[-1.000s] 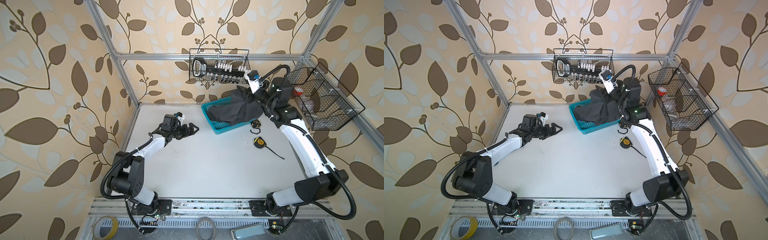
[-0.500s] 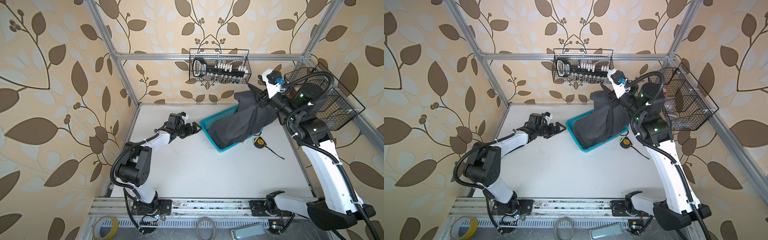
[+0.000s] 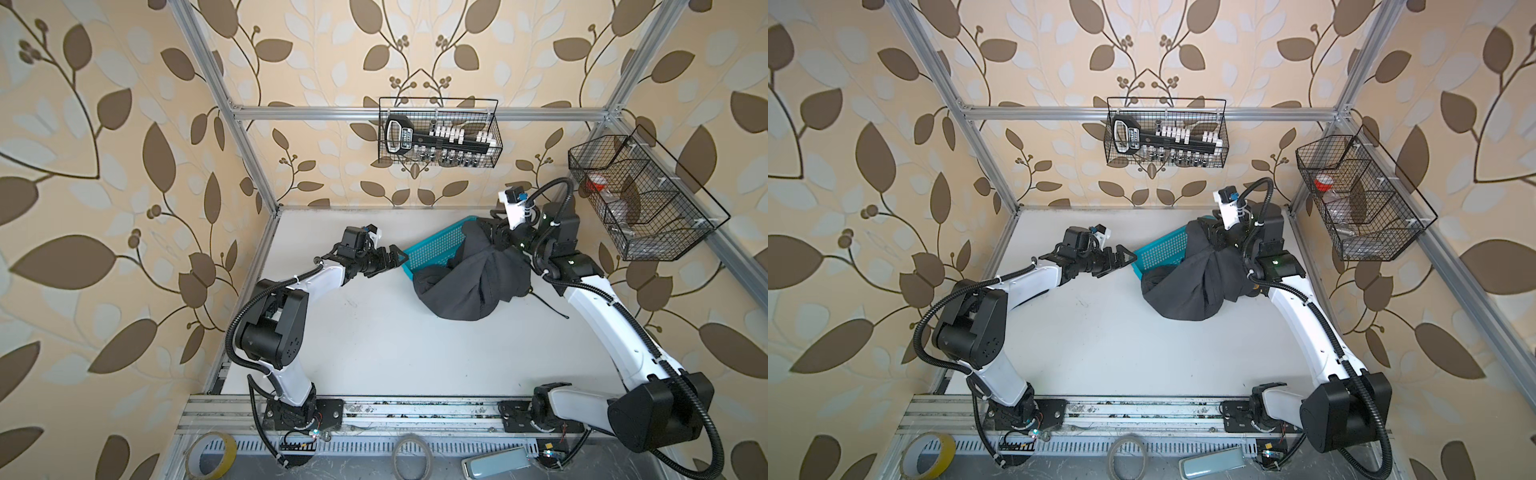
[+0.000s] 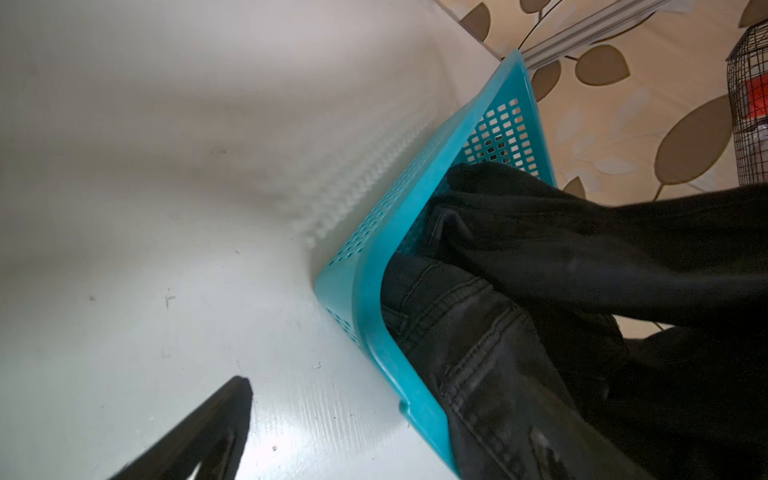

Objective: Fold and stack the trousers

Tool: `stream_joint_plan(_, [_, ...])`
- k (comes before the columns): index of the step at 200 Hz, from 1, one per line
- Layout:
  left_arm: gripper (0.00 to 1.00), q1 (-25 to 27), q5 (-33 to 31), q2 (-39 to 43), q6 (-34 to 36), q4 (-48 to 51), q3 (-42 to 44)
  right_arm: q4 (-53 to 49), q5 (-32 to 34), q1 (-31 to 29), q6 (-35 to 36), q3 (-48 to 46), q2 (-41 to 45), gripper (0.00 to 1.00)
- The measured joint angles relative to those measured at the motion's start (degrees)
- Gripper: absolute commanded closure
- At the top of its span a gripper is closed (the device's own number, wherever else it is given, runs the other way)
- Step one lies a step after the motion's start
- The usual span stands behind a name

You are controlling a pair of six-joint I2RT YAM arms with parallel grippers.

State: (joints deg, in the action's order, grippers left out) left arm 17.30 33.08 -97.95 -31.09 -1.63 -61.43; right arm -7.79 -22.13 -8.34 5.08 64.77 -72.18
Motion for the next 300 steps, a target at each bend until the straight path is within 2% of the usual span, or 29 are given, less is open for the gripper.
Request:
stream_joint_plan(45, [0.01, 0.0, 0.0, 0.0, 0.2, 0.9, 0.0, -11.3, -1.8, 0.0, 1.1, -1.7, -0.1, 0.53])
stream_joint_plan(58, [0.01, 0.0, 0.0, 0.0, 0.3, 1.1, 0.0, -15.4, -2.4, 0.0, 1.9, -0.6, -0.1, 0.32])
stream_joint_plan(72, [0.01, 0.0, 0.0, 0.0, 0.5, 1.2, 0.0, -20.0, -2.9, 0.0, 2.9, 1.6, -0.1, 0.02])
stream_joint_plan(75, [0.01, 0.0, 0.0, 0.0, 0.5, 1.2, 0.0, -20.8, -3.0, 0.0, 3.3, 2.0, -0.1, 0.0])
stream_joint_plan(152, [0.01, 0.0, 0.0, -0.1, 1.2, 3.3, -1.3, -34.0, -1.1, -1.4, 3.8, 5.6, 10.1, 0.0])
stream_joint_plan(189, [0.01, 0.0, 0.9, -1.8, 1.8, 3.5, -3.2, -36.7, 5.1, -4.5, 7.5, -0.6, 14.6, 0.0])
stream_joint_plan(245, [0.01, 1.1, 1.2, -2.8, 1.6, 3.7, -3.5, -31.3, 13.6, -16.4, 14.7, -13.8, 8.3, 0.0])
stream_joint_plan(289, [0.01, 3.9, -1.9, -1.5, 1.9, 9.2, -3.9, -24.6, 16.4, -17.0, 16.7, -15.7, 2.3, 0.0])
stream_joint_plan(300, [0.01, 5.1, -3.7, -0.9, 1.9, 11.6, -4.6, -23.3, 17.2, -17.0, 17.2, -15.5, 0.6, 0.07])
